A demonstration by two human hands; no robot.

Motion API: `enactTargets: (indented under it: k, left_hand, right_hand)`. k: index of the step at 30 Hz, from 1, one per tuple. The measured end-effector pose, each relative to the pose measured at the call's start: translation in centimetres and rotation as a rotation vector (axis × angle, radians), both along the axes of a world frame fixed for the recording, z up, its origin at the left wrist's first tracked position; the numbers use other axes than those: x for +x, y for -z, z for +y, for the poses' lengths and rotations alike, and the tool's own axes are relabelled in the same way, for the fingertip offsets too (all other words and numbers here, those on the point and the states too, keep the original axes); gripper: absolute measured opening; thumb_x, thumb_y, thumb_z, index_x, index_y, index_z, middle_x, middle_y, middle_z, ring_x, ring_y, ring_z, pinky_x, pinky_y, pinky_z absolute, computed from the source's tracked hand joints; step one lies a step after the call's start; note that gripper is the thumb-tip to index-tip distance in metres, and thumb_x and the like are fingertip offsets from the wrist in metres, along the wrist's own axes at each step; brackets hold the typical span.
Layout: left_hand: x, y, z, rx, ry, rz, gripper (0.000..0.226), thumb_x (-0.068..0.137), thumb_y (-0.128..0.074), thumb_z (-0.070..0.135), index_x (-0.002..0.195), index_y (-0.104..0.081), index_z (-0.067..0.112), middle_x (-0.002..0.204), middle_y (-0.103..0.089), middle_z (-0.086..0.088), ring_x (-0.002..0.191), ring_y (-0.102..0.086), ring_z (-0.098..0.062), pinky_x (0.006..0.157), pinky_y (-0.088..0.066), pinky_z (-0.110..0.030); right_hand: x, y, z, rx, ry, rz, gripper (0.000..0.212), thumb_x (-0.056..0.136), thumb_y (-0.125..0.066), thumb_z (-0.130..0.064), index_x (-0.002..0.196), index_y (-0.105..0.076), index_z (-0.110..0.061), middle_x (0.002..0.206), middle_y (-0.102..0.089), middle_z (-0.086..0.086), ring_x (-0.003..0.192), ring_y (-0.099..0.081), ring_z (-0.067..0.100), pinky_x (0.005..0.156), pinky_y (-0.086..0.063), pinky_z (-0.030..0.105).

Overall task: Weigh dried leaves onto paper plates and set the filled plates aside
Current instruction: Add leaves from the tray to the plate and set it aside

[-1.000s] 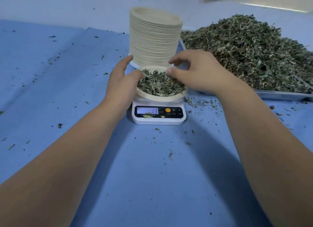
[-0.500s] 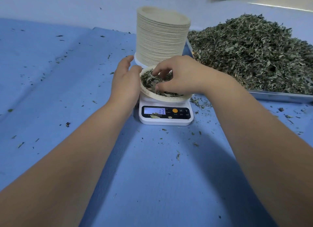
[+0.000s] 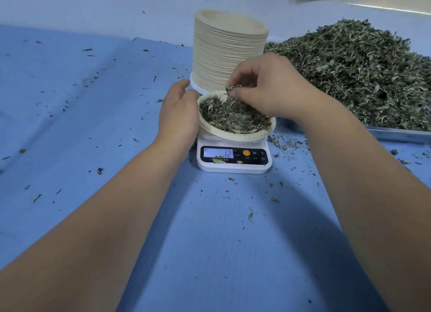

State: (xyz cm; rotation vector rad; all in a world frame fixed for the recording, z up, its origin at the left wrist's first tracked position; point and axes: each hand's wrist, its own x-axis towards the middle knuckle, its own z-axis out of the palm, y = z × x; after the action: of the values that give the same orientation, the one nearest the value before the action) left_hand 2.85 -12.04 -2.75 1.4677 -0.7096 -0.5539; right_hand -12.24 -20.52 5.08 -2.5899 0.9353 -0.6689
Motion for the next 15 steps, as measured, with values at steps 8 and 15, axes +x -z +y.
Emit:
enactTargets:
  k: [8, 15]
  left_hand:
    - [0.1, 0.2, 0.0, 0.013, 0.020, -0.028, 0.044, 0.099, -0.044, 0.029, 0.141, -0.055, 0.036, 0.098, -0.044, 0.038, 0.080, -0.042, 0.036, 0.074, -0.030, -0.011]
    - [-0.3, 0.6, 0.1, 0.009, 0.065, -0.053, 0.046, 0.099, -0.042, 0.029, 0.142, -0.056, 0.038, 0.129, -0.050, 0.023, 0.104, -0.049, 0.021, 0.088, -0.036, -0.017]
  right_hand:
    - [-4.9, -0.3, -2.8, -0.144, 0.383, -0.213, 0.015, 0.091, -0.069, -0.019, 0.105, -0.076, -0.021, 0.094, -0.073, -0.008, 0.085, -0.068, 0.003, 0.090, -0.055, 0.023]
    - [-6.5, 2.2, -2.7, -0.137, 0.459, 0.015, 0.030, 0.096, -0.061, -0.030, 0.123, -0.071, -0.022, 0.108, -0.072, 0.001, 0.100, -0.065, 0.023, 0.089, -0.052, 0.033]
